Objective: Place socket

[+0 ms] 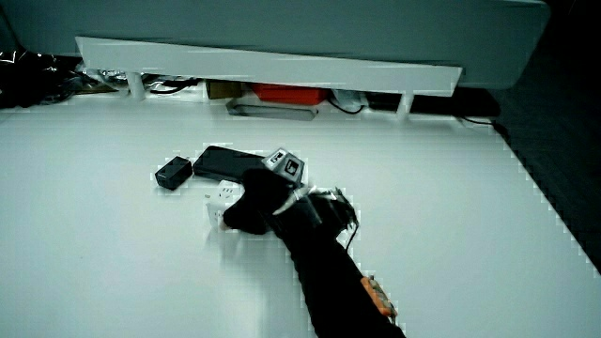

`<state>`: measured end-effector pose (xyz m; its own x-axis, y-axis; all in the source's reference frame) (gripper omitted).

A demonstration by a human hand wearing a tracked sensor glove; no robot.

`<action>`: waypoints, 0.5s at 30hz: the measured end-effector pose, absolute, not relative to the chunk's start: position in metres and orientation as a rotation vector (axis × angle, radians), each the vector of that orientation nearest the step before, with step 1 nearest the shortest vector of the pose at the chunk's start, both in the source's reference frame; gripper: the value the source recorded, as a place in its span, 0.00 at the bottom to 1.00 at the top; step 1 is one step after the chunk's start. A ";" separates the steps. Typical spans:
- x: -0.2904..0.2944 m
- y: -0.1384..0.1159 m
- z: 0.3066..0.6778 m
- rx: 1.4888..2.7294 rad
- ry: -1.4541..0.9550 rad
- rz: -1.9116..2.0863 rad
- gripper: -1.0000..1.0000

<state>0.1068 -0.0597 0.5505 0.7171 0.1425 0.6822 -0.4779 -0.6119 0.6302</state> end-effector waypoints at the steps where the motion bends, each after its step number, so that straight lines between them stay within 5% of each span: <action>1: 0.107 -0.059 0.549 2.059 -0.255 0.901 0.29; 12: 0.120 -0.062 0.525 2.060 -0.323 0.829 0.08; 13: 0.125 -0.063 0.532 1.939 -0.309 0.891 0.06; 15: 0.132 -0.065 0.524 1.892 -0.324 0.953 0.02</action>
